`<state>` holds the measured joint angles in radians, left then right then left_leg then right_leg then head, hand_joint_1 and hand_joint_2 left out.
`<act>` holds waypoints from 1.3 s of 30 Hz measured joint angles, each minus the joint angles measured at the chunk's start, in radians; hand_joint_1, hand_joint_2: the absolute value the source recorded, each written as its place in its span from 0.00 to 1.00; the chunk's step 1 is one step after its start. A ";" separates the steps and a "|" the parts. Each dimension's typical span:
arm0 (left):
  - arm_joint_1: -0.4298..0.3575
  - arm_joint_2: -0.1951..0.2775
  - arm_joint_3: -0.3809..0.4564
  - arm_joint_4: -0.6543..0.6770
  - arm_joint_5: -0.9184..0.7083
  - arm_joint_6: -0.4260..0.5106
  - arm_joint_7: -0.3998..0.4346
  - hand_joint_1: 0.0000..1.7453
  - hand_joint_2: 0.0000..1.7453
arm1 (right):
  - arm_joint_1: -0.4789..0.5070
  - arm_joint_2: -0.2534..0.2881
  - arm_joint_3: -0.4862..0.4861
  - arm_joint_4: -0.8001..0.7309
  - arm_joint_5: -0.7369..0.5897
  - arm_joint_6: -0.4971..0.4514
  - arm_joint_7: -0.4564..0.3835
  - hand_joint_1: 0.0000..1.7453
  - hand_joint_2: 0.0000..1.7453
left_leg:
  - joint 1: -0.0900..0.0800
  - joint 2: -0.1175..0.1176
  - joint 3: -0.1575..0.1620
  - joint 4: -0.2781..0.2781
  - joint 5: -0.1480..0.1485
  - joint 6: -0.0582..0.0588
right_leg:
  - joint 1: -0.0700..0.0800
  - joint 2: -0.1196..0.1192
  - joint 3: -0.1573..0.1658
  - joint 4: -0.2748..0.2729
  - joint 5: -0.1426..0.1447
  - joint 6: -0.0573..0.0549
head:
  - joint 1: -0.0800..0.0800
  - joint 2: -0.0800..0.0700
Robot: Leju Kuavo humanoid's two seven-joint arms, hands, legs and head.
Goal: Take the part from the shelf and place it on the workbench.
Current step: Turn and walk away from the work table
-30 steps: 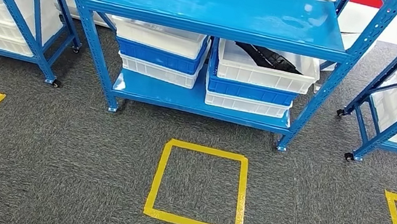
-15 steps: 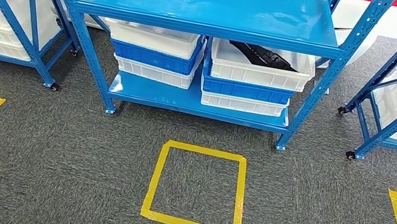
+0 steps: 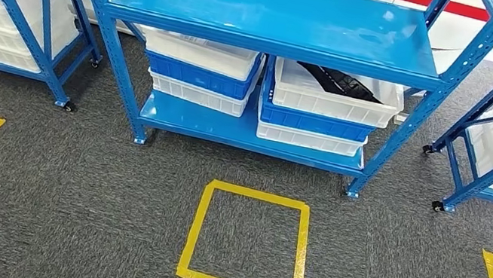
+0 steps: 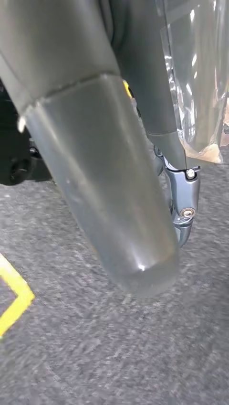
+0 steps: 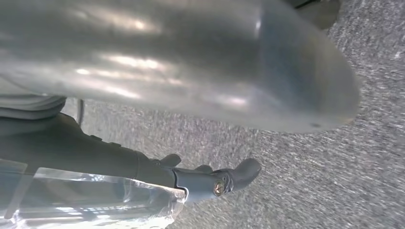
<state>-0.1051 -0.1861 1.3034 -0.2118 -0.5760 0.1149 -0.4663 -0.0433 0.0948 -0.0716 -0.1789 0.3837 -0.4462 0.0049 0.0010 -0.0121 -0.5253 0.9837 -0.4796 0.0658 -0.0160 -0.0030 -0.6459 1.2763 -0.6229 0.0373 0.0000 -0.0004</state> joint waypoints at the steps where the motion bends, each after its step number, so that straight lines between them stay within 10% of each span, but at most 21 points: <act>1: 0.000 -0.001 0.000 0.000 0.000 0.000 0.000 0.00 0.00 | 0.002 -0.001 -0.001 0.000 0.000 0.000 0.001 0.00 0.00 | 0.000 -0.003 0.008 0.000 -0.006 -0.002 | 0.000 0.000 0.004 -0.033 0.026 0.010 | 0.000 0.000; 3: 0.001 -0.002 0.000 0.000 0.000 0.000 0.001 0.00 0.00 | 0.004 -0.002 -0.004 0.000 0.000 0.000 0.001 0.00 0.00 | -0.001 -0.007 0.025 0.002 -0.020 -0.010 | 0.000 0.000 0.046 -0.166 0.103 0.027 | 0.001 0.000; 9: 0.001 -0.001 -0.001 0.000 0.000 0.000 0.003 0.00 0.00 | 0.004 -0.002 -0.006 0.001 0.000 -0.001 0.001 0.00 0.00 | -0.007 -0.006 0.041 0.038 -0.054 -0.041 | -0.006 -0.003 0.100 -0.264 0.136 -0.029 | -0.001 0.000; 15: 0.001 0.000 -0.002 0.000 -0.002 0.000 0.002 0.00 0.00 | 0.004 0.001 -0.007 0.001 -0.001 -0.001 0.000 0.00 0.00 | 0.009 0.006 -0.141 0.296 -0.139 -0.071 | -0.006 0.000 0.129 -0.268 0.114 -0.050 | -0.005 0.000; 19: 0.001 0.001 -0.002 0.000 -0.002 0.000 0.002 0.00 0.00 | 0.006 0.003 -0.007 0.001 -0.002 -0.001 -0.004 0.00 0.00 | 0.004 0.010 -0.096 0.101 0.005 -0.049 | -0.002 0.002 0.157 -0.271 0.092 -0.043 | -0.004 0.000; 25: 0.003 0.001 -0.002 0.000 -0.002 0.000 0.002 0.00 0.00 | 0.000 0.006 -0.007 0.000 -0.001 -0.001 -0.007 0.00 0.00 | -0.003 0.004 -0.049 0.025 0.020 -0.007 | 0.010 0.002 0.167 -0.253 0.057 -0.016 | -0.004 0.000; 30: 0.001 0.001 -0.003 0.000 -0.003 0.000 0.002 0.00 0.00 | 0.001 0.003 -0.008 0.000 0.000 0.000 -0.008 0.00 0.00 | -0.004 0.005 -0.025 0.014 0.012 0.002 | 0.007 0.003 0.009 0.011 -0.032 -0.019 | 0.001 0.000; 32: 0.002 0.001 -0.003 0.000 -0.003 0.000 0.002 0.00 0.00 | 0.004 0.002 -0.008 0.000 0.000 0.000 -0.008 0.00 0.00 | -0.005 0.001 -0.015 0.014 0.004 0.000 | 0.005 0.003 -0.001 -0.009 -0.002 -0.004 | 0.001 0.000; 35: 0.003 0.001 -0.004 0.000 -0.003 0.000 0.002 0.00 0.00 | 0.005 0.001 -0.009 0.001 0.000 0.000 -0.008 0.00 0.00 | -0.007 -0.004 0.003 0.017 -0.016 -0.011 | 0.001 0.003 0.064 -0.195 0.104 0.017 | 0.003 0.000; 39: 0.002 0.001 -0.005 0.000 -0.004 0.000 0.002 0.00 0.00 | 0.002 0.001 -0.011 0.001 0.000 0.001 -0.009 0.00 0.00 | -0.008 -0.005 0.012 0.019 -0.039 -0.032 | 0.004 0.003 0.098 -0.259 0.133 -0.014 | 0.001 0.000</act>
<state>-0.1035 -0.1850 1.2986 -0.2117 -0.5805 0.1148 -0.4640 -0.0414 0.0954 -0.0828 -0.1778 0.3835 -0.4454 -0.0039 -0.0073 -0.0175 -0.5134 1.0029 -0.5183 0.0342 -0.0120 -0.0001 -0.5475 1.0168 -0.4904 0.0229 0.0012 -0.0004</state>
